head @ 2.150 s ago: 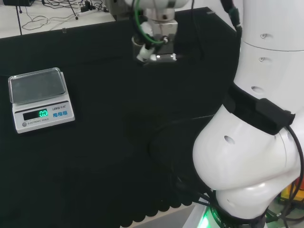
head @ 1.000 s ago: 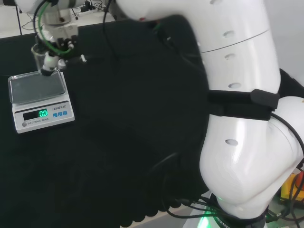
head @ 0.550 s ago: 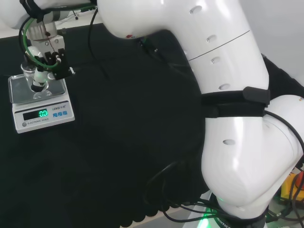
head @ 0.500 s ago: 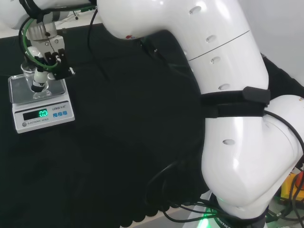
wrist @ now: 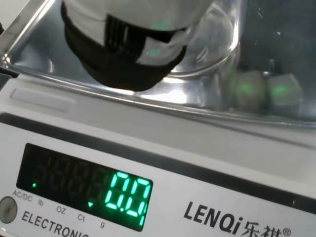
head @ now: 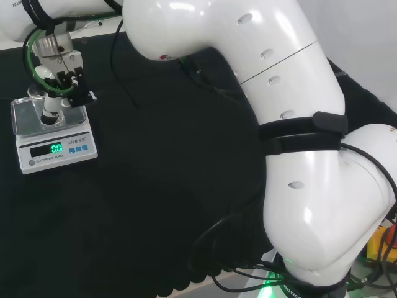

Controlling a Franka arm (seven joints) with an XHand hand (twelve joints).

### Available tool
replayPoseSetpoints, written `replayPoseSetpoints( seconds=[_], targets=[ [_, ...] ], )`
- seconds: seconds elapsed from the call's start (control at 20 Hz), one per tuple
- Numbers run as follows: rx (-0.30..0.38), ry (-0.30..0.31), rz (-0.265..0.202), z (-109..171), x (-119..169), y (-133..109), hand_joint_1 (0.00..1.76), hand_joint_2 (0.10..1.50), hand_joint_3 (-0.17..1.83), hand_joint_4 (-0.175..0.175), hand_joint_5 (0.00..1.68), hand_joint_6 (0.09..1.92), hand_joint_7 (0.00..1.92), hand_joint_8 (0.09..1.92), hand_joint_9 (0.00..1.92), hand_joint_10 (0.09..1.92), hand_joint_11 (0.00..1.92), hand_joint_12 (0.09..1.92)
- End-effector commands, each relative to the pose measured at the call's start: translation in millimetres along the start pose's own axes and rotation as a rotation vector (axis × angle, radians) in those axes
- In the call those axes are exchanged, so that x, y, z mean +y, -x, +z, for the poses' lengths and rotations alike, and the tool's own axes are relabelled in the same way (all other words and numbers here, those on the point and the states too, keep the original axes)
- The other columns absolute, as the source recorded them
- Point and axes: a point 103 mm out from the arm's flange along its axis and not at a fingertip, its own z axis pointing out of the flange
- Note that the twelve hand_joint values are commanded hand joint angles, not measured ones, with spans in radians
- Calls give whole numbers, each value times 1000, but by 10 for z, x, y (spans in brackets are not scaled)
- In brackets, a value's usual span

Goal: Put the beaker on the electronic balance.

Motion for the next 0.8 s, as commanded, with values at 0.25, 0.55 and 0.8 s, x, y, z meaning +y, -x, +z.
replayPoseSetpoints(
  seconds=[0.25,0.55,0.8],
  targets=[
    [31,-18,-12,-94,-48,104,768,513,617,-3,4,87,142,1002,493,923,360,1430],
    [32,35,5,-386,-215,232,646,617,291,20,0,87,1,653,265,896,46,1541],
    [34,75,26,-660,-437,411,640,632,253,23,0,87,0,604,247,893,32,1545]
  ],
)
